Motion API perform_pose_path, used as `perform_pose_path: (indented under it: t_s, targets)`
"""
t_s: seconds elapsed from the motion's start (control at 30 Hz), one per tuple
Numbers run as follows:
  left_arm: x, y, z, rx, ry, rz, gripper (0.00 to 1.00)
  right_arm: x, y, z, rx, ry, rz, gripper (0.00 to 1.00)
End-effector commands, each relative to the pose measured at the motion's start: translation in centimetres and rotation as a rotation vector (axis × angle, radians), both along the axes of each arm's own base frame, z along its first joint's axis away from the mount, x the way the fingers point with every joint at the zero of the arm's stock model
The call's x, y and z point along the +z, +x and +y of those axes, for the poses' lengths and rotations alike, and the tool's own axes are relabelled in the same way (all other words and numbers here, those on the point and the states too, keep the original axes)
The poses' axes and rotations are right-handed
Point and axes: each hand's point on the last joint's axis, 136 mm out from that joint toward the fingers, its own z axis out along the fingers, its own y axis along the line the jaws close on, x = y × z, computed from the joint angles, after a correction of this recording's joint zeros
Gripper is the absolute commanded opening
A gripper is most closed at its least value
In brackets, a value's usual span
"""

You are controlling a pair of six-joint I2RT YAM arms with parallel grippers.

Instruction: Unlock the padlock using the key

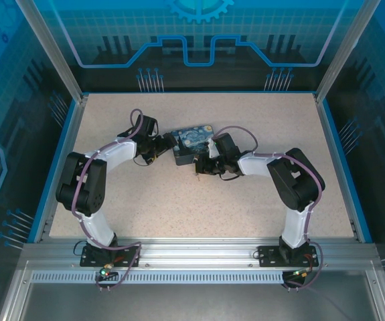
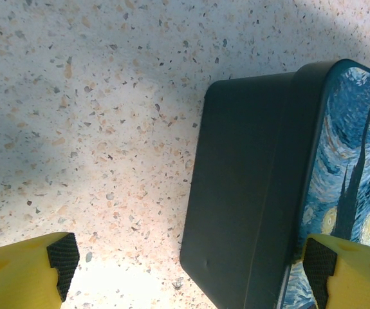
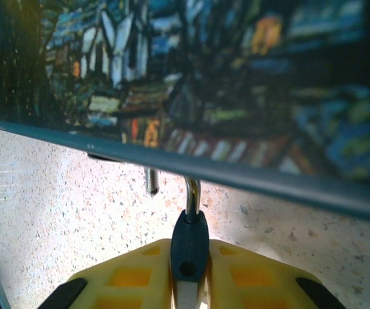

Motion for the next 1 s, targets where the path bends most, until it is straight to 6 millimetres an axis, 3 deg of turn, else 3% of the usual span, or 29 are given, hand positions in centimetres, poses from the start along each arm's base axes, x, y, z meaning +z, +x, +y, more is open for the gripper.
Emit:
perform_pose_path:
  t_s: [0.0,0.23,0.4,0.8,0.97]
  targets:
    - [-1.2,-0.9,-0.1,-0.036,0.002,0.048,0.92,-2.4,-1.3,-0.4,-0.006,-0.061,0.084,0.22]
    - [-1.2,-0.8,-0.2,-0.037,0.001,0.047,0.92,-2.6,-1.4,-0.5,-0.006,-0.07,0.087,0.23]
    - [-1.1,-0.8,-0.2,-0.037,-0.002,0.045,0.92,-2.2,-1.6,-0.2,0.002,-0.062,0.076,0.3]
    - [-0.7,-0.7,-0.4,-0.041,-0.008,0.039,0.92,0.9,-1.0,-2.2,-0.148,0.083,-0.037,0.34]
    - [-0.5,-0.6,-0.6,-0.048,-0.017,0.036,0.92,1.4,-0.6,-2.2,-0.184,0.158,-0.089,0.36]
